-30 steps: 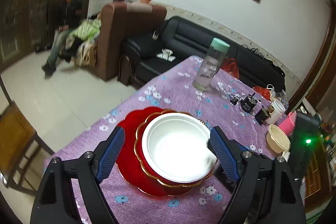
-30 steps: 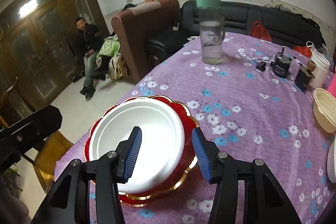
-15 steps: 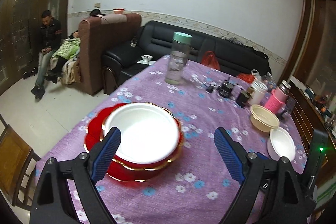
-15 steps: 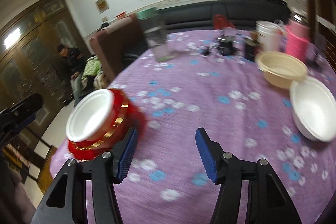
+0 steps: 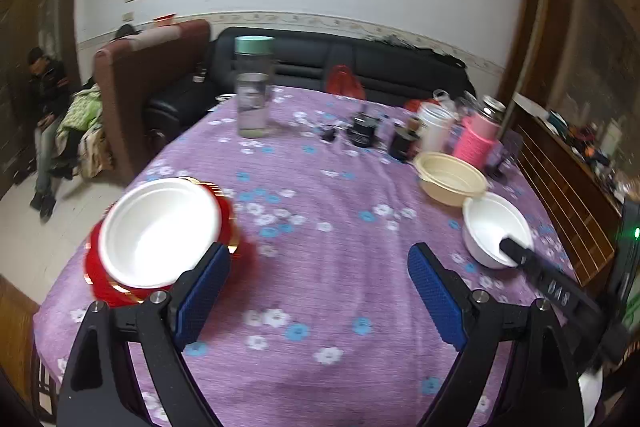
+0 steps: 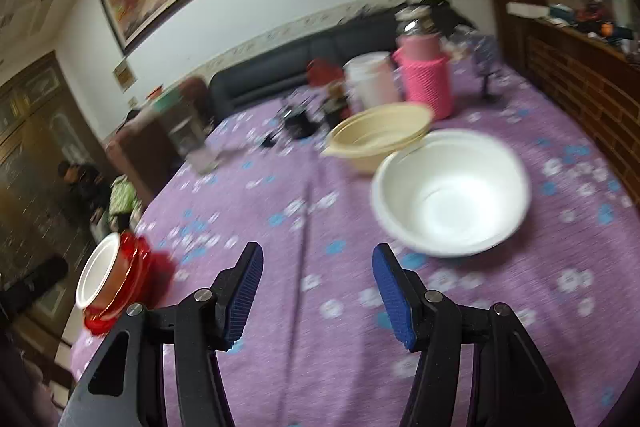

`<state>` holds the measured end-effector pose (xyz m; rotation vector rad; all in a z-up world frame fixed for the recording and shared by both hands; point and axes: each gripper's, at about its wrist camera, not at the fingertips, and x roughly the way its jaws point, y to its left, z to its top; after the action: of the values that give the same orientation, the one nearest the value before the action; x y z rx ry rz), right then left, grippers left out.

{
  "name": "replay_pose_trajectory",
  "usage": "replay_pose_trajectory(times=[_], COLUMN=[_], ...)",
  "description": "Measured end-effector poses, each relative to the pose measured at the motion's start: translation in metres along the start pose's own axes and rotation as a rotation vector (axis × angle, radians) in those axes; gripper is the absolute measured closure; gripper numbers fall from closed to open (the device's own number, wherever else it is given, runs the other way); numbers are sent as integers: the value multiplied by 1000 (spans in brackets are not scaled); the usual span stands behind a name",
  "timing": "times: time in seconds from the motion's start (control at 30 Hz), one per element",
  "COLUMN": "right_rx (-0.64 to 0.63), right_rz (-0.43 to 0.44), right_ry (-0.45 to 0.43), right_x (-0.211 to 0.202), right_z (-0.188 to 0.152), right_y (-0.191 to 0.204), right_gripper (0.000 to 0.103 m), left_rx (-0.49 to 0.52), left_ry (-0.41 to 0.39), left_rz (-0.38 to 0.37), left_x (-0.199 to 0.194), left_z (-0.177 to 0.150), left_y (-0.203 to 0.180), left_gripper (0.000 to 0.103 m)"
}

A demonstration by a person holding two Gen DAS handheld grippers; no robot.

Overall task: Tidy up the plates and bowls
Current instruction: 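Move both tools toward the white paper bowl beside the beige bowl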

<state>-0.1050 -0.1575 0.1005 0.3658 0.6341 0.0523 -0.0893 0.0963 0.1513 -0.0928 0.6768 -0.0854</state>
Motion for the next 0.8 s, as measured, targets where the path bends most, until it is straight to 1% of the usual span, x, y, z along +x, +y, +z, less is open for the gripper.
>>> replay_pose_trajectory(times=[0.2,0.27,0.47,0.6,0.7,0.73,0.8], right_rx=[95,99,76,76,121,136,159], right_rz=[-52,-63,-143,-177,-189,-190,-162], right_ry=[-75,-92,-156,-195,-233,-216,-177], right_x=[-12,-12,-2,3,4,7,12], right_z=[27,36,60,65,57,57,57], right_y=[-50,-60,-86,-110,-137,-145,-156], right_gripper=[40,40,38,38,38,38,38], left_rx=[54,66,92,100,97,96,93], left_ry=[17,24,53,66,79,84,97], left_rz=[-42,-49,-46,-35,-24,-23,-22], left_x=[7,11,27,41,56,61,74], left_z=[-3,-5,-7,-8,-5,-4,-2], left_y=[-42,-55,-81,-93,-101,-104,-113], left_gripper=[13,13,13,13,13,13,13])
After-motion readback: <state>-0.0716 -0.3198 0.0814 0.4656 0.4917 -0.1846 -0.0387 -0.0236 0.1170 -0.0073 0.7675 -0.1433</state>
